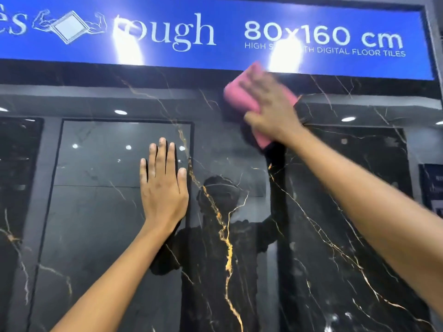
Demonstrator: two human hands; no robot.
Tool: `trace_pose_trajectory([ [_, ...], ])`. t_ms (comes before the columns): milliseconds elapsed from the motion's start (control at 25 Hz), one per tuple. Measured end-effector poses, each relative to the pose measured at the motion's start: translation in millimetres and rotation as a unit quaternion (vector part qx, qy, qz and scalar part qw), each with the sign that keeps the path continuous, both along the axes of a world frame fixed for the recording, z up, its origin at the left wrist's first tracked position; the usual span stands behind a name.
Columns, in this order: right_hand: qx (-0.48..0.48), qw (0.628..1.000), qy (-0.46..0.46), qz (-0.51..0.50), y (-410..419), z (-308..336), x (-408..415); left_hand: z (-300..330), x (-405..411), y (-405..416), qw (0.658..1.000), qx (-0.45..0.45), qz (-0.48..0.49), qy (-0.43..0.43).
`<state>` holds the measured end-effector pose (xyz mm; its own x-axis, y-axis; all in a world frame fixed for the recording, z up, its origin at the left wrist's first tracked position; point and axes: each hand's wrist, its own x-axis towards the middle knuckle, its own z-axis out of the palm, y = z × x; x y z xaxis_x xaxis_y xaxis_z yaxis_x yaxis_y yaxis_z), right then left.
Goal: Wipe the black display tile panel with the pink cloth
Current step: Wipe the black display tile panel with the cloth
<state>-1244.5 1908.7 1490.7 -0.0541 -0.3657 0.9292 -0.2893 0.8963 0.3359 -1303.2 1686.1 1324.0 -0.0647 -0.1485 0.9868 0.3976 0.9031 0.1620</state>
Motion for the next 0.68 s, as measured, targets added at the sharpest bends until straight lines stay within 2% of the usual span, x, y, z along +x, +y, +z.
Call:
trace_pose_trajectory([
  [40, 0.088, 0.996, 0.004, 0.007, -10, -31, -7, 0, 1, 0, 1.0, 0.003, -0.002, 0.002],
  [120, 0.269, 0.963, -0.012, -0.005, -3, -106, -10, 0, 2, 0, 1.0, 0.004, 0.002, -0.002],
  [200, 0.356, 0.934, -0.036, -0.013, 32, -136, 1, 0, 1, 2, 1.0, -0.002, 0.016, -0.011],
  [240, 0.339, 0.94, -0.031, -0.011, 50, -122, 5, 0, 0, 3, 1.0, -0.003, 0.021, -0.014],
  [280, 0.271, 0.962, -0.022, -0.011, 63, -96, 5, 0, -1, 3, 1.0, -0.003, 0.024, -0.016],
  [360, 0.08, 0.996, 0.01, -0.026, 69, -22, 10, -1, -2, 3, 1.0, -0.002, 0.025, -0.014],
  [400, 0.026, 0.999, 0.008, -0.035, 62, 13, 14, -1, -1, 3, 1.0, -0.003, 0.02, -0.01],
  [440, 0.011, 0.999, 0.003, -0.038, 46, 37, 13, -1, -1, 3, 1.0, -0.005, 0.013, -0.005],
  [560, 0.094, 0.995, 0.003, -0.013, -17, 32, 0, -1, 2, -1, 1.0, 0.001, -0.026, 0.005],
  [680, 0.236, 0.971, 0.043, 0.008, -24, -77, -13, -1, 4, -3, 0.998, 0.0, -0.066, 0.021],
])
